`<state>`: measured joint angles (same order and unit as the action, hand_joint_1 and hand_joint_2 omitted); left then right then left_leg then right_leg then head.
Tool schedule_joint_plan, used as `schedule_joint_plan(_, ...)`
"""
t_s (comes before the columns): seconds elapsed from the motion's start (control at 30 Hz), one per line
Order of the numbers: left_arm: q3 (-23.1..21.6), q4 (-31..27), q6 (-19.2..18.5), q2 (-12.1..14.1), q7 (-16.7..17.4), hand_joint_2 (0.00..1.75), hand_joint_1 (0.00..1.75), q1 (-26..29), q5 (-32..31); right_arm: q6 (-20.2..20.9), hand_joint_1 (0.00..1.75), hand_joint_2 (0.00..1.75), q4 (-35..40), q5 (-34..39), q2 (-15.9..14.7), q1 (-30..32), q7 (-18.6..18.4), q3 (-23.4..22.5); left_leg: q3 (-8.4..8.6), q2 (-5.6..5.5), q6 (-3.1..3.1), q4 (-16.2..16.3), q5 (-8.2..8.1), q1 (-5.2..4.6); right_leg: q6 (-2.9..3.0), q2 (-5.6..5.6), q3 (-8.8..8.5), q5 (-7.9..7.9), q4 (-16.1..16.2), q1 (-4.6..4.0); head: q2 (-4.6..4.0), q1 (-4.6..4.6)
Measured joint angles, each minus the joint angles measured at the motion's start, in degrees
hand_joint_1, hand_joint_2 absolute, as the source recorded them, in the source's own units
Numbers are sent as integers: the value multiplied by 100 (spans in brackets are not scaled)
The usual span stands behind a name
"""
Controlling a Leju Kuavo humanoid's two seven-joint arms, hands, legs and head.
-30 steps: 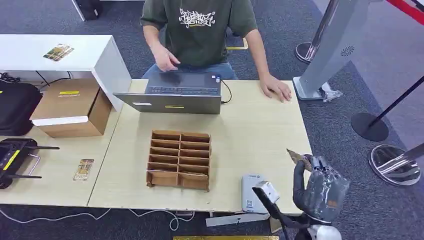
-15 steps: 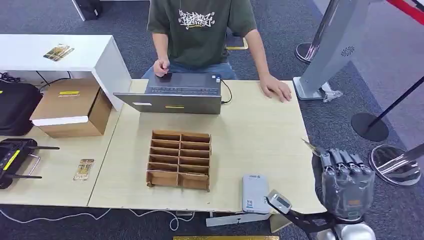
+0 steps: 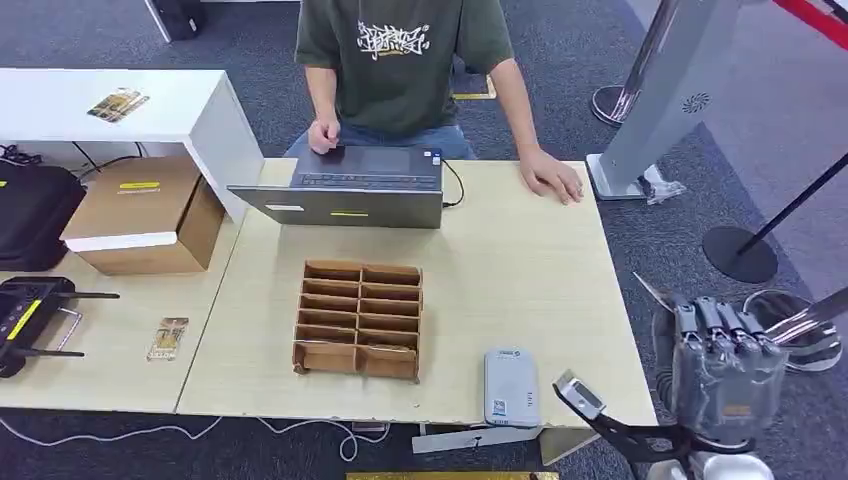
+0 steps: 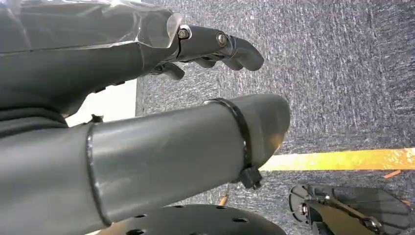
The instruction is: Pass the card to the sensor for recognition and then transmit it.
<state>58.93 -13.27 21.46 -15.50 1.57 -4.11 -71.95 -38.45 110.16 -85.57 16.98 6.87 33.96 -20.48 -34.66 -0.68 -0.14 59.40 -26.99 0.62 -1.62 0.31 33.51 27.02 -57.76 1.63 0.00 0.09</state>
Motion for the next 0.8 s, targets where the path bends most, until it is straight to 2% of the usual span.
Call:
schedule_joint_plan(0.07,0,0,13,0,0,0,0,0,-18,0,175,175,-94,0,-17,-38,-277,153,1,1,0,0,0,0,0,2,0,0,0,0,0,0)
schedule_joint_plan(0.27,-2,0,48,-18,105,0,0,-17,-153,0,175,175,-343,-2,-26,-196,-382,517,-1,-1,0,0,0,0,0,-2,-1,0,0,0,0,2)
schedule_joint_plan(0.37,-53,0,26,-26,199,0,0,-68,-269,0,175,175,-544,-2,-81,-422,-763,702,1,-1,1,0,1,0,0,-2,-3,-1,0,0,0,2)
schedule_joint_plan(0.47,-153,0,-4,-31,290,0,0,-114,-398,0,175,175,-827,-4,-233,-830,-1555,1048,5,5,-2,1,5,-1,3,6,0,-8,-1,1,0,2)
schedule_joint_plan(0.53,-230,0,-48,-33,345,0,0,-163,-470,4,175,175,-1113,-4,-451,-1154,-2287,1472,6,6,-1,1,11,0,1,8,-4,-10,-1,0,0,2)
schedule_joint_plan(0.57,-265,0,-59,-33,372,0,0,-185,-498,13,175,175,-1262,-4,-597,-1335,-2797,1736,4,4,-2,1,12,-1,0,5,-3,-12,-1,1,0,4)
schedule_joint_plan(0.6,-284,0,-66,-33,378,0,0,-198,-514,22,175,175,-1349,-4,-691,-1488,-3103,1922,1,4,-5,1,15,-1,0,5,-4,-14,-3,1,0,-2)
schedule_joint_plan(0.63,-313,0,-91,-33,391,0,0,-205,-529,35,175,175,-1478,-4,-852,-1622,-3619,2267,4,4,-4,1,16,0,2,5,-3,-16,-3,0,0,2)
schedule_joint_plan(0.7,-348,0,-105,-31,435,0,0,-221,-553,70,175,175,-1697,-7,-1078,-1940,-4204,2775,-9,3,-7,0,19,-2,7,4,-1,-21,-8,2,0,2)
schedule_joint_plan(0.77,-439,0,-148,-31,505,0,0,-261,-594,148,175,175,-2147,-7,-1350,-2571,-4959,3583,-1,23,-15,1,24,-1,7,30,20,-32,-7,2,0,4)
schedule_joint_plan(0.8,-470,0,-168,-33,538,0,0,-302,-623,177,175,175,-2324,-9,-1410,-2845,-5097,3973,6,30,-15,1,24,1,6,35,17,-32,-6,0,0,0)
